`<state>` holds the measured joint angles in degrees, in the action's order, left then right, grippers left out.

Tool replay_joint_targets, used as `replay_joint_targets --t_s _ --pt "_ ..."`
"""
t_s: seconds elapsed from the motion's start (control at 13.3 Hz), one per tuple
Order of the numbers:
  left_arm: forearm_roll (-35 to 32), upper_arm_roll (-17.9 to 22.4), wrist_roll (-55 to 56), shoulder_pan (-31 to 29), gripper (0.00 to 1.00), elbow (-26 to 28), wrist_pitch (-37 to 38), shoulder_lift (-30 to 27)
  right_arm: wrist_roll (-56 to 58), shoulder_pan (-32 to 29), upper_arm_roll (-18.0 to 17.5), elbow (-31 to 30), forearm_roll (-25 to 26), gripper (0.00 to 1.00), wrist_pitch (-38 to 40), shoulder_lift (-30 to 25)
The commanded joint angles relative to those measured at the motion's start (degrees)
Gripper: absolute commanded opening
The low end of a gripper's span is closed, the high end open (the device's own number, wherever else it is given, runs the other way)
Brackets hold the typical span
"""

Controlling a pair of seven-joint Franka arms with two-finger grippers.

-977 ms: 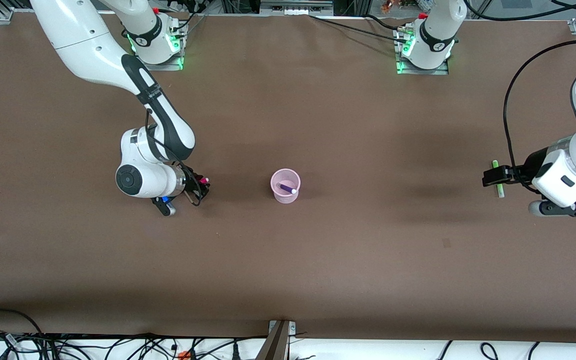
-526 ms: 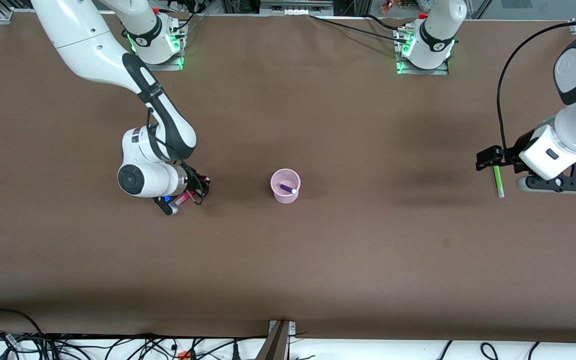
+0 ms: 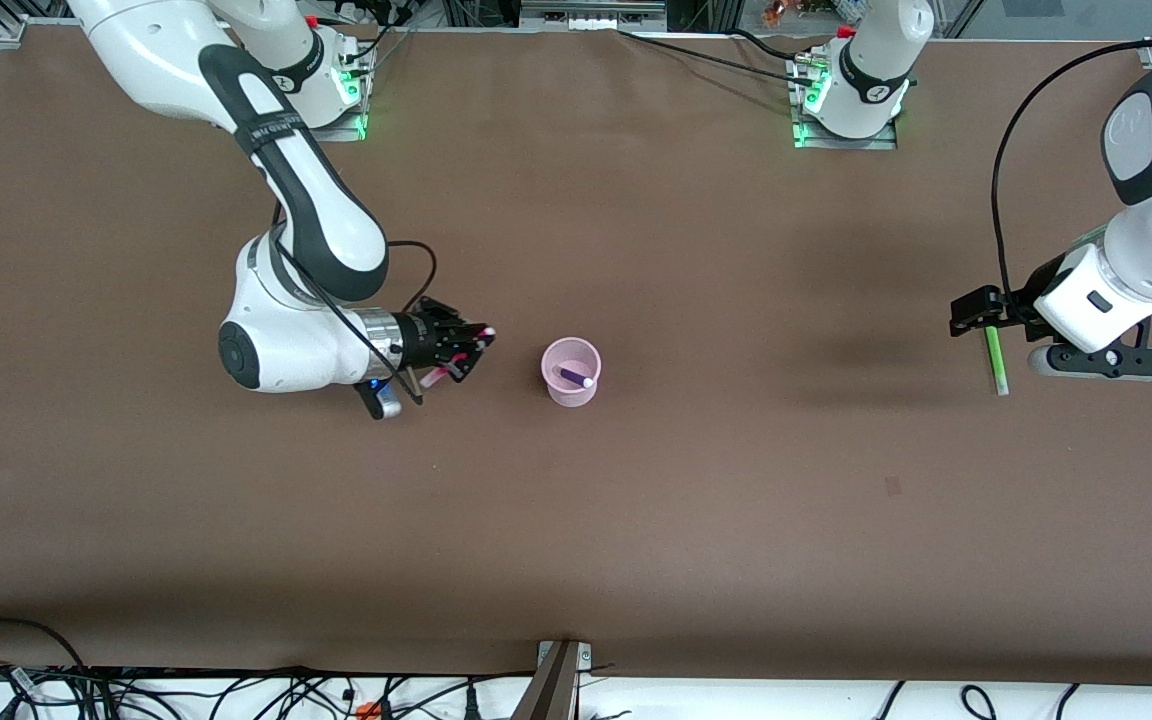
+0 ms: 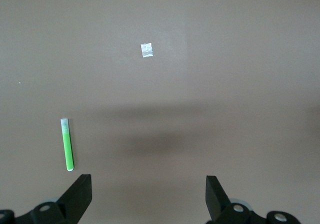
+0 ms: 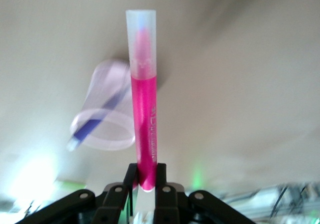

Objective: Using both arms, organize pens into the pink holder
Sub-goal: 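Carry the pink marker over the cup and release it inside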

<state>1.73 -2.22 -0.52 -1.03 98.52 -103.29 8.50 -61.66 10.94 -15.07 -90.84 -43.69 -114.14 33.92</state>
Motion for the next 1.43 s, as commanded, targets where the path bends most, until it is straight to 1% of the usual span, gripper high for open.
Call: replay_joint_targets --t_s 0.0,0.23,0.38,0.53,0.83,1.28,1.35 --pt "0.6 -0.3 -0.5 -0.6 1.0 1.2 -0.7 -1.3 -0.9 2.6 -0.7 1.3 -11.5 0.0 -4.2 1.4" --pt "0.6 -0.2 -0.6 -0.6 1.0 1.2 -0.6 -1.3 -0.8 7.6 -0.7 1.5 -22.7 0.0 -12.5 2.3" --pt "0.6 -0.2 -0.6 -0.6 1.0 1.2 -0.5 -1.4 -0.7 9.6 -0.7 1.6 -27.3 0.0 -15.8 3.2" --pt "0.6 -0.1 -0.5 -0.6 1.0 1.2 -0.5 -1.4 -0.3 11.7 -0.7 1.6 -30.5 0.0 -19.6 3.7" --pt "0.6 -0.2 -0.3 -0.6 1.0 1.2 -0.6 -1.3 0.7 12.0 -0.7 3.1 -30.8 0.0 -20.4 6.7" --pt "0.6 -0.2 -0.3 -0.6 1.0 1.3 -0.6 -1.1 5.6 11.0 -0.7 3.1 -30.9 0.0 -20.4 9.1" --pt "0.6 -0.2 -0.3 -0.6 1.0 1.2 -0.6 -1.1 5.8 11.0 -0.7 3.0 -30.9 0.15 -20.4 9.2"
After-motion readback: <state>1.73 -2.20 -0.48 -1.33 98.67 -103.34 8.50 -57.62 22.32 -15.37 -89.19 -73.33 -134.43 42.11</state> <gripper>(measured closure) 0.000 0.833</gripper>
